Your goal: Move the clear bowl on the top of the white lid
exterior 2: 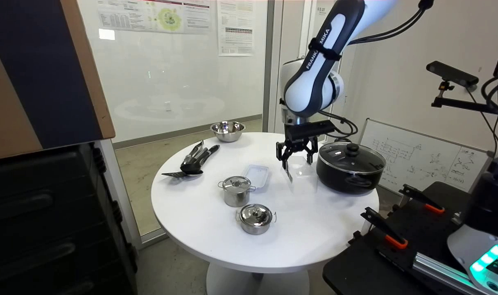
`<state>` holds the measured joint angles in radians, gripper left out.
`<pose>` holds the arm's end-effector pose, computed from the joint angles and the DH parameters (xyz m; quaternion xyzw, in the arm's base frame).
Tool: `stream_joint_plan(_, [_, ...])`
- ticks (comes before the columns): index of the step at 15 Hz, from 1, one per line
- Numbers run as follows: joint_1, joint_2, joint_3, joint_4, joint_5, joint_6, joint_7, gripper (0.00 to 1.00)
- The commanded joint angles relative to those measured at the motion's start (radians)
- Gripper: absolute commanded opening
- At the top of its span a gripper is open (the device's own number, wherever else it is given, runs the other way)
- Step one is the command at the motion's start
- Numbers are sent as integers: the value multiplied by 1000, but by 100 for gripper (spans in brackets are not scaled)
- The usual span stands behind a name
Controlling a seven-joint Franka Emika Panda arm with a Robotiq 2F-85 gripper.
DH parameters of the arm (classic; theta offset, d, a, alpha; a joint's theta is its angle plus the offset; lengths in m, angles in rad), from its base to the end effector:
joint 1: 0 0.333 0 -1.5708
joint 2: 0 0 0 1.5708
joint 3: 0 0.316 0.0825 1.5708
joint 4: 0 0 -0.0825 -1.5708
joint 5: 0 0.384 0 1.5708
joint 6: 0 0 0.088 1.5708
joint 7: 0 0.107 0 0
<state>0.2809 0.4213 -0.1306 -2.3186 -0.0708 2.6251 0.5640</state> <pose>0.5010 0.0736 0.1518 0.9830 -0.1697 -0.0379 0.0596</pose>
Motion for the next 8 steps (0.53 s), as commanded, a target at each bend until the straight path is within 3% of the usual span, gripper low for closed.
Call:
stream_joint_plan(1, [-35, 23, 15, 130, 16, -72, 15, 65])
stream_joint_plan(7, [-12, 193, 14, 373, 13, -123, 145, 65])
stream_joint_plan(8, [-27, 112, 17, 270, -3, -77, 101, 65])
